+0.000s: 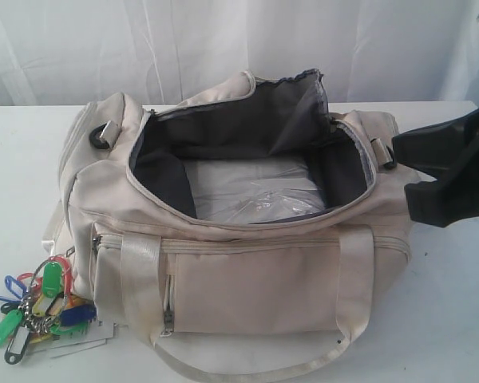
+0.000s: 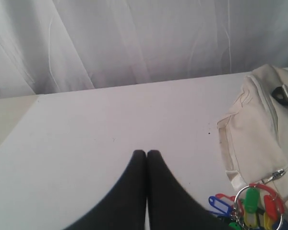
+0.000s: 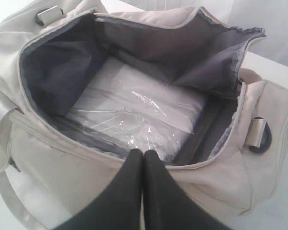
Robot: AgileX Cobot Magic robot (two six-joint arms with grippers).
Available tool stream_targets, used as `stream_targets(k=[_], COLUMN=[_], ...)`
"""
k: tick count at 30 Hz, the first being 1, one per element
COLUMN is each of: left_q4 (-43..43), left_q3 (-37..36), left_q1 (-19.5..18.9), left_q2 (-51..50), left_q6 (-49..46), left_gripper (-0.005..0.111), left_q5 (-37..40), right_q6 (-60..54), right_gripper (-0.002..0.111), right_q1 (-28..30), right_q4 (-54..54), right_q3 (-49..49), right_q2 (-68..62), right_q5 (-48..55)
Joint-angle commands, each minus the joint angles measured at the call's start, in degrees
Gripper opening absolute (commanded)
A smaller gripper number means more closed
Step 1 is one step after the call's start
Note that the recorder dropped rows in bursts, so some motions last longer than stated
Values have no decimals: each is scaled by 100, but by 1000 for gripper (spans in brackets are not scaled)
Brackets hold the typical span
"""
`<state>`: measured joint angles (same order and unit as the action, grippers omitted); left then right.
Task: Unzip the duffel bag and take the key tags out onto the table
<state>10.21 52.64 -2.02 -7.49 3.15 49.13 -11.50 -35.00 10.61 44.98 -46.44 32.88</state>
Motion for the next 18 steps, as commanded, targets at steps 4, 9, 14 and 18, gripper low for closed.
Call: stream_targets(k=[4,9,14,18], left_q4=[56,96,66,66], left_q3=[56,10,-298,-779], left_q1=[76,241,285,285], left_q2=[749,749,749,749], left_q6=[37,24,24,24], left_gripper=[0,0,0,0], left_q5=[147,-71,-113,-151], right_q6=[17,17,17,17], right_gripper=[0,0,0,0], right_q1=[4,4,4,4], right_q4=[34,34,34,34], right_q3=[-27,-41,-41,-41], right_q2=[14,3,3,3], right_q5=[-20,-21,-21,-21])
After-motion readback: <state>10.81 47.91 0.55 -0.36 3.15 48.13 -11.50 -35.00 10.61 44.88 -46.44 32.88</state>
